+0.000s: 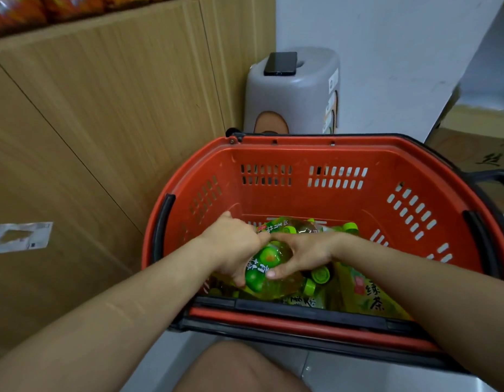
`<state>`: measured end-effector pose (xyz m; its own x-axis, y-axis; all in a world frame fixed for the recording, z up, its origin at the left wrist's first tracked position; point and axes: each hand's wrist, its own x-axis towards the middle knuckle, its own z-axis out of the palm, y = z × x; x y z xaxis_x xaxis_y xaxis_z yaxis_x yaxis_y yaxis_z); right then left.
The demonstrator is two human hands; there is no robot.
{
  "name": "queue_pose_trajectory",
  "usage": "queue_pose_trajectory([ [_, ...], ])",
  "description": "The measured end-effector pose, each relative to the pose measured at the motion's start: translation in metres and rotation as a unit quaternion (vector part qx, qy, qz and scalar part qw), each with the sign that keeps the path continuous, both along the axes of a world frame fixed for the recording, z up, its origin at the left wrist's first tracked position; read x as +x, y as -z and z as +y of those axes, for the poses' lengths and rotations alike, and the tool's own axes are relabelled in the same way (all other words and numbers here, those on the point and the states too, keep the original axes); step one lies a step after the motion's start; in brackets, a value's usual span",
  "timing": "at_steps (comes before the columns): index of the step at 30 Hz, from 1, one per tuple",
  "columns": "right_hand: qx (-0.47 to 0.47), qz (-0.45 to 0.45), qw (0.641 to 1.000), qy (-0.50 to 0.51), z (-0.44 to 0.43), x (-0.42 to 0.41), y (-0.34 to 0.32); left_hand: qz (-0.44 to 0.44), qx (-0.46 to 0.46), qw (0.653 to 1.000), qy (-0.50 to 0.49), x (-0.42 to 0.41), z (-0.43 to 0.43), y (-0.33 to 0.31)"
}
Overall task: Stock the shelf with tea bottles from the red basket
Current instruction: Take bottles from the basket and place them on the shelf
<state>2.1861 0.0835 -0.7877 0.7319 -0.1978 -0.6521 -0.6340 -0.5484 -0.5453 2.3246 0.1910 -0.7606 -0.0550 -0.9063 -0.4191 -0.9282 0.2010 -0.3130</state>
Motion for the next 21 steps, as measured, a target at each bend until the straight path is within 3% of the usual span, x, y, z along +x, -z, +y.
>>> queue_pose_trajectory([
  [5,-0.071,-0.118,0.988,0.072,0.008,0.007,-0.003,0.01,-0.076,0.997,0.007,0.006,0.003,-0.002],
  [7,-0.132,-0.184,0.971,0.078,0.0,0.01,-0.021,0.092,-0.103,0.988,-0.075,0.014,0.004,-0.002],
  [10,-0.212,-0.253,0.943,0.044,-0.009,0.008,-0.05,0.273,-0.091,0.934,-0.21,0.023,-0.002,-0.004],
  [13,-0.259,-0.262,0.929,-0.028,-0.006,0.001,-0.061,0.409,-0.06,0.879,-0.237,0.023,-0.008,-0.004],
  [15,-0.211,-0.285,0.935,0.008,-0.015,-0.007,-0.074,0.428,-0.094,0.864,-0.25,0.022,-0.007,-0.003],
  [17,-0.113,-0.316,0.934,0.123,-0.037,-0.023,-0.088,0.434,-0.14,0.844,-0.281,0.023,-0.004,-0.007],
  [19,-0.099,-0.226,0.963,0.113,-0.051,-0.038,-0.091,0.432,-0.196,0.815,-0.333,0.028,-0.002,-0.012],
  [21,-0.087,0.002,0.995,-0.042,-0.044,-0.037,-0.07,0.438,-0.262,0.769,-0.386,0.033,-0.002,-0.014],
])
